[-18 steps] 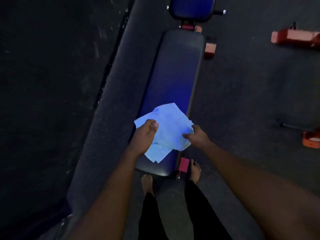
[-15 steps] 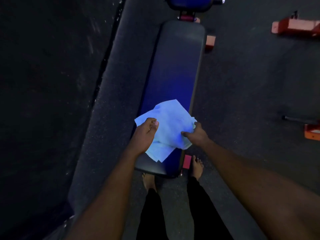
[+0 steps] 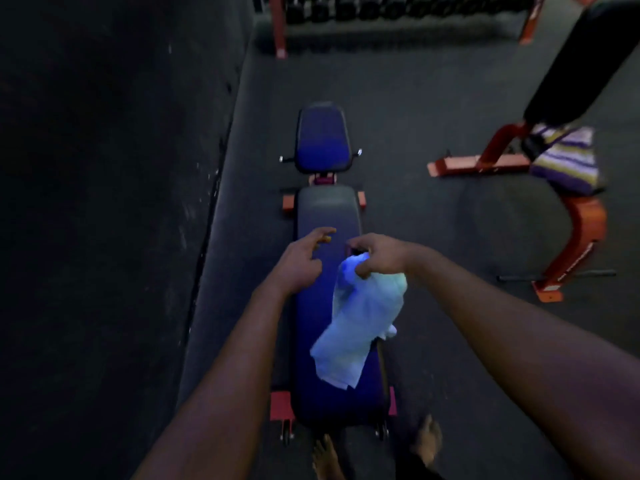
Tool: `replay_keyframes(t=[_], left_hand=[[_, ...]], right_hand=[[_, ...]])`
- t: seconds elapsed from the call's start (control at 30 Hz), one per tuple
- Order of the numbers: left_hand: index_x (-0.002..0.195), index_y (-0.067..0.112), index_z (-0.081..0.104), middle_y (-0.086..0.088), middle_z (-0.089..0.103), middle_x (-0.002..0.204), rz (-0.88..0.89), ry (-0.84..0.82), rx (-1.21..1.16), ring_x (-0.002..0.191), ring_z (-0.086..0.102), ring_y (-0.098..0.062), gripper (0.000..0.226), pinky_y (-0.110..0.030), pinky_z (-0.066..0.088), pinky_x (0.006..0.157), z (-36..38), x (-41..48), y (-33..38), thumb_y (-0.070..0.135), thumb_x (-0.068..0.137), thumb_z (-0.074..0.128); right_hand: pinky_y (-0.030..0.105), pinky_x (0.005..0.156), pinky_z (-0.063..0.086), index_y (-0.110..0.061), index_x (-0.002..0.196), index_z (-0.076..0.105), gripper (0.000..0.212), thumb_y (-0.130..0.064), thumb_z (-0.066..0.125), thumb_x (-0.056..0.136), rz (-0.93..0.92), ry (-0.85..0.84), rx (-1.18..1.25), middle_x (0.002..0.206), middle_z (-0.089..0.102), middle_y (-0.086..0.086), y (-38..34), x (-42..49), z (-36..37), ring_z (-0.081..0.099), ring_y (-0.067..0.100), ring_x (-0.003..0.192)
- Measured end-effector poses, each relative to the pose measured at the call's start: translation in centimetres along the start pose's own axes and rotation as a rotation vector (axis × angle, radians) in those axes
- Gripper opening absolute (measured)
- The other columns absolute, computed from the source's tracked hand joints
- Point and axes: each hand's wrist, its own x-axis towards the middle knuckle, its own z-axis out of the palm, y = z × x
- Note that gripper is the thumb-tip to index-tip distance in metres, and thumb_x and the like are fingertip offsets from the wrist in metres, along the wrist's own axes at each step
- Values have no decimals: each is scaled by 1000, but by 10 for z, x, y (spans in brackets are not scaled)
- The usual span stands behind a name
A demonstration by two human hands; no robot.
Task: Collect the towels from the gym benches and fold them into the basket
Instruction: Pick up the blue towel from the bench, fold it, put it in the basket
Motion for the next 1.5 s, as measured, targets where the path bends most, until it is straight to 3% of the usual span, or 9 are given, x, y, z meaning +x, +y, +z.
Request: replay_keyframes(t=[0.2,0.33,0.47,0.73,0.87,1.07,1.2,1.33,1.5], left_hand=[[129,10,51,-6,65,114,207,-223,-75,90,60,6,56,-9,44,75,-52,9,101,-1,74,50],[111,23,61,-6,69,113,201,-267,96,108,64,-23,42,-41,51,95,-66,18,130,28,69,65],[86,23,58,-4,65,99,174,-62,354,97,61,-24,4,-31,44,74,-80,13,151,23,89,55],[90,16,54,-10,64,79,409,310,278,79,60,-28,12,-36,47,71,-114,2,221,28,91,56],[88,19,65,-2,67,85,315,229,403,77,60,-20,35,-30,43,63,-129,-3,230,45,69,80],[88,11,59,-13,68,87,91,346,557,84,65,-31,6,-25,38,59,-122,-6,180,13,83,62],[93,13,38,-23,60,85,90,414,424,78,57,-40,15,-34,35,61,-92,-8,159,3,83,44],[98,18,52,-5,63,79,226,465,142,73,59,-25,15,-31,38,56,-77,-18,159,29,91,59],[64,19,66,8,62,56,192,197,377,51,55,-2,41,-20,39,49,-102,-19,176,56,60,82]], right_hand=[[16,58,38,-11,77,58,28,14,57,63,-149,170,-79,70,53,-7,-94,-65,-99,47,-3,62],[20,55,37,-22,70,51,33,10,54,63,-174,348,-100,68,51,-6,-122,-102,-141,45,3,62],[32,70,50,-19,85,60,25,-1,61,67,-84,491,-170,85,65,-1,-116,-128,-167,56,9,73],[34,84,42,-27,77,66,24,-50,73,76,143,649,-334,84,65,-6,-102,-154,-190,57,18,90],[45,107,31,-31,97,73,18,-38,65,82,99,1112,-216,110,71,-3,-109,-162,-202,57,22,114],[32,61,50,-23,70,64,7,-21,57,71,-48,1332,-163,68,68,-1,-118,-170,-216,65,24,72],[35,60,49,-16,83,65,16,-6,56,75,-115,1463,-141,72,67,6,-123,-171,-214,62,25,68],[32,62,45,-6,90,65,18,4,54,80,-33,1593,-115,80,64,8,-126,-181,-226,60,24,75],[44,71,57,-6,89,63,15,5,55,84,136,1625,-144,85,67,12,-109,-196,-231,64,28,79]])
